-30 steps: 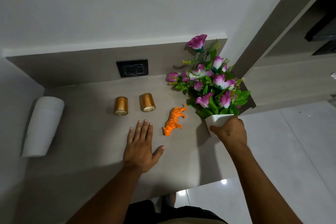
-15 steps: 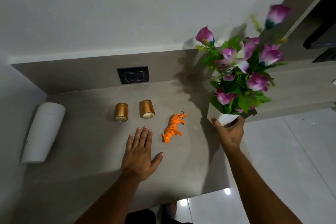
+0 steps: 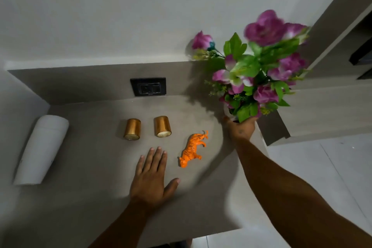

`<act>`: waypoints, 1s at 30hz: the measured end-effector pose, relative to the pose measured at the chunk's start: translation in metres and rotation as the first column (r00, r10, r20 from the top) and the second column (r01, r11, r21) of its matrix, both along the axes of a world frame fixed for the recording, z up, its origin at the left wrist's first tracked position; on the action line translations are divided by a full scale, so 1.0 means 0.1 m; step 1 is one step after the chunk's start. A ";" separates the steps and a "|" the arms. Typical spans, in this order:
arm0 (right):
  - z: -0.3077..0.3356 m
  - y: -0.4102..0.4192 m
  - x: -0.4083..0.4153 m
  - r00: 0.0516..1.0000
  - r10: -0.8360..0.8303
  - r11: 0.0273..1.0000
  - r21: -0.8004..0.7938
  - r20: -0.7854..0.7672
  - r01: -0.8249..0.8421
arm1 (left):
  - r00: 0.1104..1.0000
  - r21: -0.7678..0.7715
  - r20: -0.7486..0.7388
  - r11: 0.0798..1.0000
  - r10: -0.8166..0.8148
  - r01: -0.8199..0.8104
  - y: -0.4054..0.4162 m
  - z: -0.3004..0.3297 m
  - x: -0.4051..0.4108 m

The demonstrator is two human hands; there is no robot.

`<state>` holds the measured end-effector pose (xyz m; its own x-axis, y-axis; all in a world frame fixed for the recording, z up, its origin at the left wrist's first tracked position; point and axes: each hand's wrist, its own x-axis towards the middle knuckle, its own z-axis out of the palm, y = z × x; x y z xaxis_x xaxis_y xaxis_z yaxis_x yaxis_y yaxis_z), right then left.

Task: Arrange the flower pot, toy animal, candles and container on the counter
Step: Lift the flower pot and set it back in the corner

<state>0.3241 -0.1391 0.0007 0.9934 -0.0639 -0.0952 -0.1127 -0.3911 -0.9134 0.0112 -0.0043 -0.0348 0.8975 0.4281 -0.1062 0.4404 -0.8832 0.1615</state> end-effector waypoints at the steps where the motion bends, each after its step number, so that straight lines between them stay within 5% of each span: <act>1: 0.00 0.02 0.04 1.000 -0.002 1.000 -0.017 -0.004 0.002 | 1.000 0.000 -0.004 1.000 -0.002 0.002 -0.01 0.00 0.00; 30: -0.07 0.27 0.48 0.999 0.045 0.998 -0.037 -0.026 -0.046 | 0.996 -0.002 0.091 1.000 -0.005 0.005 -0.01 -0.07 -0.02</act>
<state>0.3725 -0.1123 -0.0060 0.9926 -0.0229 -0.1189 -0.1171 -0.4304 -0.8950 0.0088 -0.0049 -0.0413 0.9057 0.4231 -0.0247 0.4191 -0.8851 0.2023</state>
